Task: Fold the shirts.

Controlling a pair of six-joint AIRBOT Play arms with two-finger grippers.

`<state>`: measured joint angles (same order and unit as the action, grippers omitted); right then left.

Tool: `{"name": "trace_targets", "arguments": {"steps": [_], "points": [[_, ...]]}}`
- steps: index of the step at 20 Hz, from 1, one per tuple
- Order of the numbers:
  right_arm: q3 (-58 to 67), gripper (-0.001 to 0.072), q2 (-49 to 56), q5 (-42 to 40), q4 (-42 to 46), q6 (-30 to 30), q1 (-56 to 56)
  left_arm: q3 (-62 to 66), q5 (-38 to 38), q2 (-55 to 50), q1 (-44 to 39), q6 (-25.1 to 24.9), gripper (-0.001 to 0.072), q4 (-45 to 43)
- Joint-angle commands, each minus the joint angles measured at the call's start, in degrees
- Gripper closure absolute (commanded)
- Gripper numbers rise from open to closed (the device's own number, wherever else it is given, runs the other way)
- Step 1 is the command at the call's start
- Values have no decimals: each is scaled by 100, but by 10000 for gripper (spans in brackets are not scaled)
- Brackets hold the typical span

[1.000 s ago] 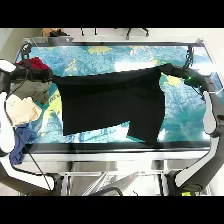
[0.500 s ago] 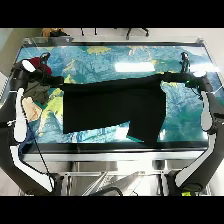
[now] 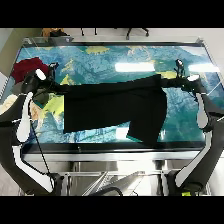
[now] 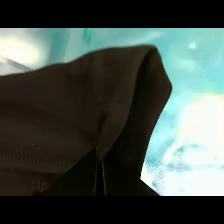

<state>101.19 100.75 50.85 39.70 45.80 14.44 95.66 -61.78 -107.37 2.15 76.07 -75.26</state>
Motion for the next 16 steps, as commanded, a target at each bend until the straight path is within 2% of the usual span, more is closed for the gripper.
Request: {"name": "trace_targets", "arguments": {"steps": [1, 2, 3, 4, 5, 6, 7, 8, 9, 12, 15, 16], "points": [[7, 436, 42, -4, 24, -35, -39, -63, 61, -2, -22, 4, 587, -17], [4, 405, -50, 24, 28, -33, -28, 11, -192, -2, -22, 7, 192, -22], [7, 405, -184, 94, 46, -33, 15, 146, -511, -2, 13, 66, 6, -22], [4, 405, -389, 208, 199, 15, 90, 326, -914, -2, 59, 184, 29, -24], [4, 404, -619, 385, 481, 306, 188, 551, -1390, -2, 120, 297, 60, -17], [4, 399, -870, 688, 833, 789, 323, 699, -1825, 13, 195, 415, 60, -17], [-2, 299, -1071, 1095, 1040, 1200, 476, 693, -2184, 74, 286, 564, 61, -9], [-28, 271, -1239, 1624, 1106, 1534, 680, 496, -2396, 199, 365, 669, 60, 24], [-127, 274, -1362, 2059, 1082, 1755, 870, 118, -2516, 382, 431, 721, 61, 42], [-1054, 279, -1753, 2704, 1067, 2044, 1320, -1657, -2238, 1091, 461, 730, 61, 39], [-2402, 279, -2308, 2671, 1051, 2087, 1617, -3239, -1469, 1622, 407, 660, 61, 50], [-2778, 279, -2472, 2601, 1045, 2085, 1650, -3554, -1241, 1698, 404, 564, 61, 297]]}}
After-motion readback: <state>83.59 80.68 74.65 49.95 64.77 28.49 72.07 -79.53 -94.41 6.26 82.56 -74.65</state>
